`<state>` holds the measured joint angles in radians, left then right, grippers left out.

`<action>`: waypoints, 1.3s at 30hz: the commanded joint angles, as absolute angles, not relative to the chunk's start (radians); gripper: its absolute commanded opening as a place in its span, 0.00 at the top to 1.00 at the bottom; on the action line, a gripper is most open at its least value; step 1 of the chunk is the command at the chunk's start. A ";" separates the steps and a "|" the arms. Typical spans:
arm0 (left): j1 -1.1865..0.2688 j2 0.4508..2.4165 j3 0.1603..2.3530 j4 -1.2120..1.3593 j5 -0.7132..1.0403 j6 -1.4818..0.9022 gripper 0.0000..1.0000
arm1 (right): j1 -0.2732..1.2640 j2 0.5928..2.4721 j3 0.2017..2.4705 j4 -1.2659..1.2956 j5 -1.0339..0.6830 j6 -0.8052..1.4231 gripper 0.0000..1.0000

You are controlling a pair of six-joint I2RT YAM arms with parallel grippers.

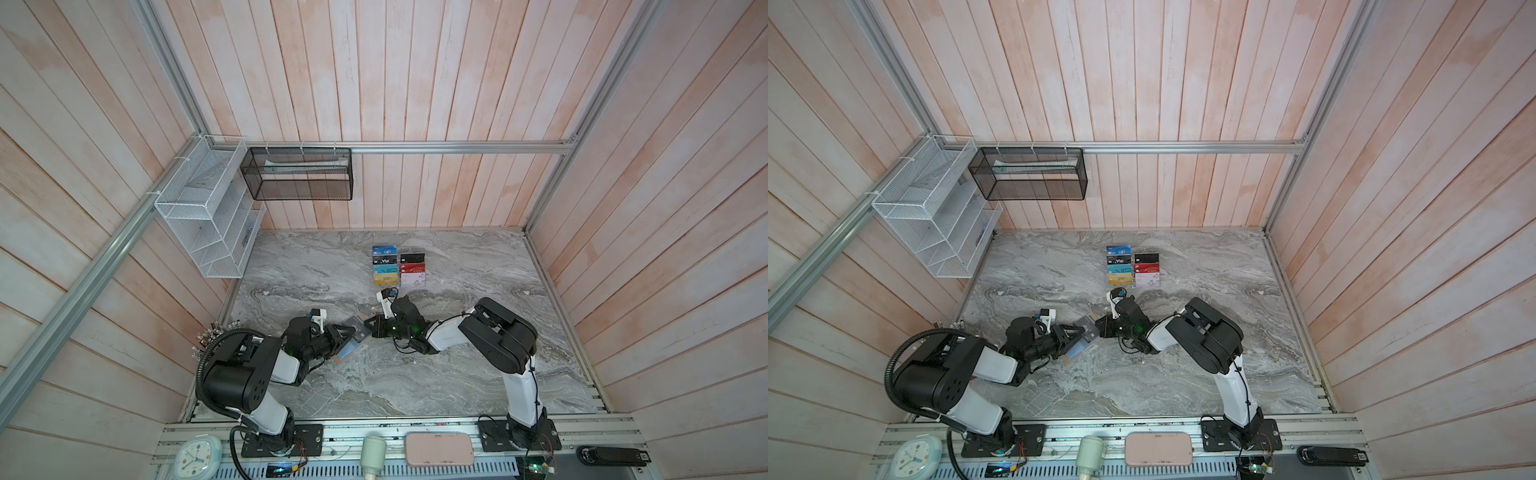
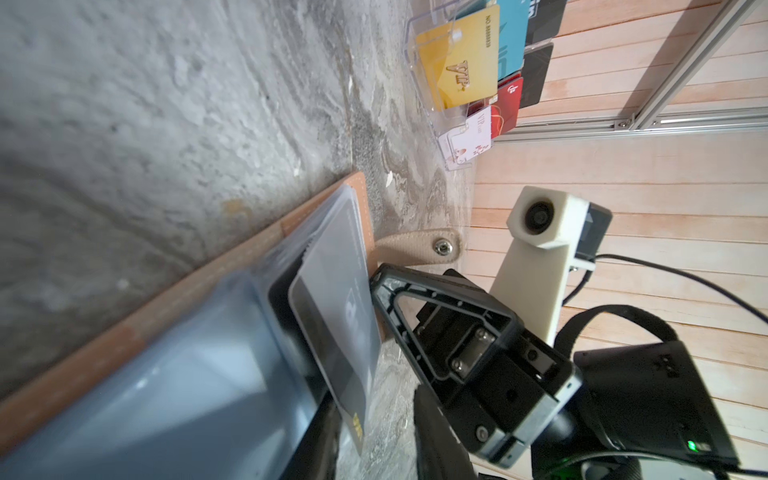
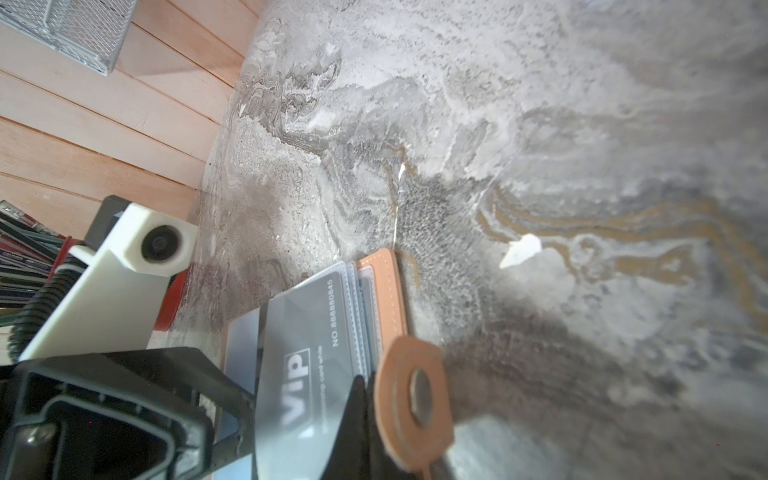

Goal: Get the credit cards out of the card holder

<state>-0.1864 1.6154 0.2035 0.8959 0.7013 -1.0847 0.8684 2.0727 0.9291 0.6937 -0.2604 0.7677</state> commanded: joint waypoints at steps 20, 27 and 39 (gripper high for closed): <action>-0.186 1.665 0.219 0.955 0.710 -1.040 0.87 | 0.892 2.138 0.891 0.490 -0.299 0.763 1.00; -0.175 1.649 0.215 0.925 0.713 -1.014 0.93 | 0.877 2.118 0.870 0.491 -0.291 0.759 1.00; -0.173 1.684 0.292 0.879 0.739 -0.970 0.95 | 0.842 2.096 0.824 0.511 -0.282 0.756 1.00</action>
<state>-0.1776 1.6623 0.2493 0.8730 0.7258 -1.0115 0.8490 2.0583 0.8845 0.7223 -0.2745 0.7666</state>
